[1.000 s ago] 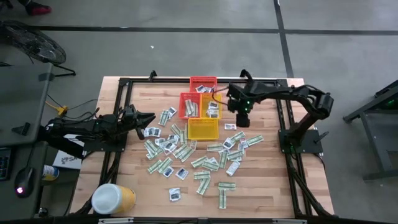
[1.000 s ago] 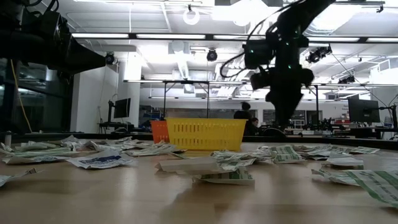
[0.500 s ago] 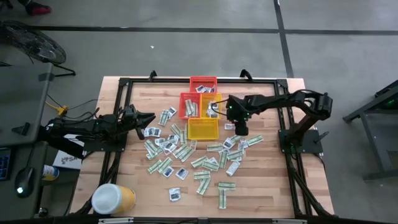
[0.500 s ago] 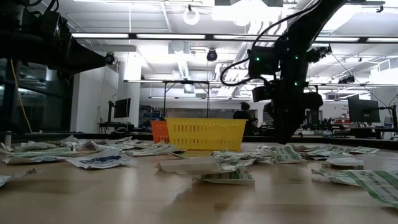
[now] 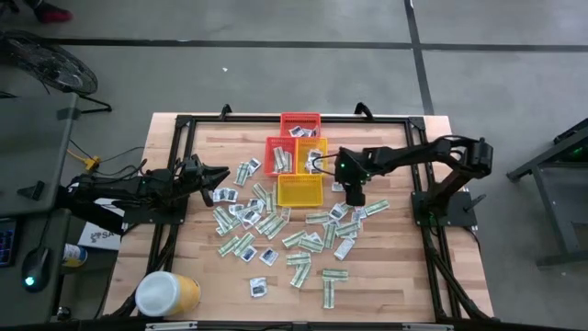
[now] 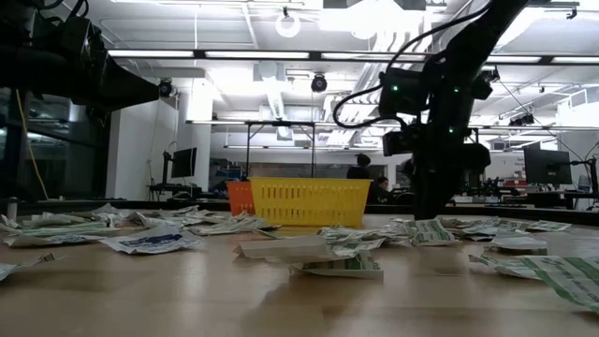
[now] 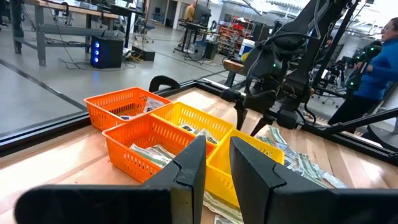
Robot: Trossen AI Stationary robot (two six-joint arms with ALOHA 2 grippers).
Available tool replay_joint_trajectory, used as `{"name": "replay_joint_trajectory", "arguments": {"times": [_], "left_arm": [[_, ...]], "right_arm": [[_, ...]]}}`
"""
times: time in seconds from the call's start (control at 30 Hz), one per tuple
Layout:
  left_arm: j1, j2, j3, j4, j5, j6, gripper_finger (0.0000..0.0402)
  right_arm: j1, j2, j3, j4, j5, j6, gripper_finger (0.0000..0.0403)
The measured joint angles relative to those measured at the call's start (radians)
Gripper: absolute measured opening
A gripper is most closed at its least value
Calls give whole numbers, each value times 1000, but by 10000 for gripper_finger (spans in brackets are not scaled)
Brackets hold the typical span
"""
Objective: Pick & Place First Aid Supplies
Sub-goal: Put the ointment pack into the bottom yellow bin
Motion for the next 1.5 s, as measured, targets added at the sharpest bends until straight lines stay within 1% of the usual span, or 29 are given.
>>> {"name": "replay_joint_trajectory", "arguments": {"times": [0.1, 0.2, 0.53, 0.6, 0.7, 0.83, 0.9, 1.03, 1.17, 1.37, 1.5], "left_arm": [[0, 0, 0, 0, 0, 0, 73], [0, 0, 0, 0, 0, 0, 73], [0, 0, 0, 0, 1, 0, 73], [0, 0, 0, 0, 1, 0, 73], [0, 0, 0, 0, 1, 0, 73], [0, 0, 0, 0, 1, 0, 73], [0, 0, 0, 0, 1, 0, 73], [0, 0, 0, 0, 1, 0, 73], [0, 0, 0, 0, 0, 0, 73], [0, 0, 0, 0, 0, 0, 73], [0, 0, 0, 0, 0, 0, 73]], "right_arm": [[-1, 0, -18, 2, -2, 30, 135], [-3, 0, -23, 0, 3, 48, 115], [-20, 3, -22, 4, 14, 91, 15], [-19, 1, -13, -9, 15, 92, 5], [-20, -14, 7, -33, 14, 107, 8], [-25, -49, 48, -137, -34, 116, 2], [-25, -69, 88, -160, -48, 112, 3], [-25, -84, 168, -270, -89, 104, 2], [-16, -87, 285, -327, -141, 75, 1], [13, -37, 441, -357, -141, 36, 1], [26, 30, 504, -353, -141, 9, 2]]}}
